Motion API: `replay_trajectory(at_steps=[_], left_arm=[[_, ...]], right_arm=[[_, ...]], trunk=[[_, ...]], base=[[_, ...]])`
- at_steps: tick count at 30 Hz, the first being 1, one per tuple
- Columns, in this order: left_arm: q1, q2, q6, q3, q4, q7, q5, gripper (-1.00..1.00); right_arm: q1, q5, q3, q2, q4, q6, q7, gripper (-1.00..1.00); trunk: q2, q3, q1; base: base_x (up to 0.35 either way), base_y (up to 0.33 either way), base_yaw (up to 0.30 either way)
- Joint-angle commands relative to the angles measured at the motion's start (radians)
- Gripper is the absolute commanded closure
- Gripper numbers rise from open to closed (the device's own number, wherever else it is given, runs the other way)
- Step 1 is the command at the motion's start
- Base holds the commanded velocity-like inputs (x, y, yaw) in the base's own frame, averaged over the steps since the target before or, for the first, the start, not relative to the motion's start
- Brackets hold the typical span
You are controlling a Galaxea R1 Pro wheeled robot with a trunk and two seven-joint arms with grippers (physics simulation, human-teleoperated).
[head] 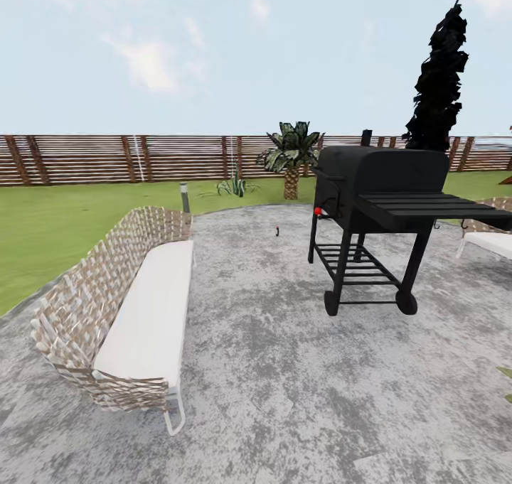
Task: Pick up the pesticide atomizer in the garden and spray insectifuge to fully cover both potted plants in the garden.
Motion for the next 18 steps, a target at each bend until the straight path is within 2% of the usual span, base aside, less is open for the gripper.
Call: replay_trajectory(at_steps=[1, 5, 7, 14, 18], left_arm=[[-0.006, -0.006, -0.006, 0.004, -0.006, 0.000, 0.002, -1.00], [-0.023, 0.001, -0.028, -0.004, -0.029, -0.001, -0.003, -1.00], [-0.012, 0.002, -0.039, -0.006, -0.040, -0.001, -0.004, -1.00], [0.028, 0.005, -0.008, -0.006, -0.079, -0.001, -0.005, -1.00], [0.030, 0.025, -0.027, -0.006, -0.101, 0.000, -0.005, -1.00]], right_arm=[[-0.006, 0.006, -0.006, -0.006, -0.006, -0.006, -0.004, -1.00], [-0.006, -0.002, -0.005, -0.002, -0.028, -0.028, -0.003, -1.00], [-0.006, -0.005, -0.005, -0.001, -0.019, -0.017, -0.003, -1.00], [-0.006, -0.008, -0.007, -0.004, 0.020, 0.022, -0.004, -1.00], [-0.006, -0.007, -0.007, -0.003, 0.040, 0.022, -0.004, -1.00]], trunk=[[0.000, 0.000, 0.000], [0.000, 0.000, 0.000], [0.000, 0.000, 0.000], [0.000, 0.000, 0.000], [0.000, 0.000, 0.000]], base=[[0.000, 0.000, 0.000], [0.000, 0.000, 0.000], [0.000, 0.000, 0.000], [0.000, 0.000, 0.000], [0.000, 0.000, 0.000]])
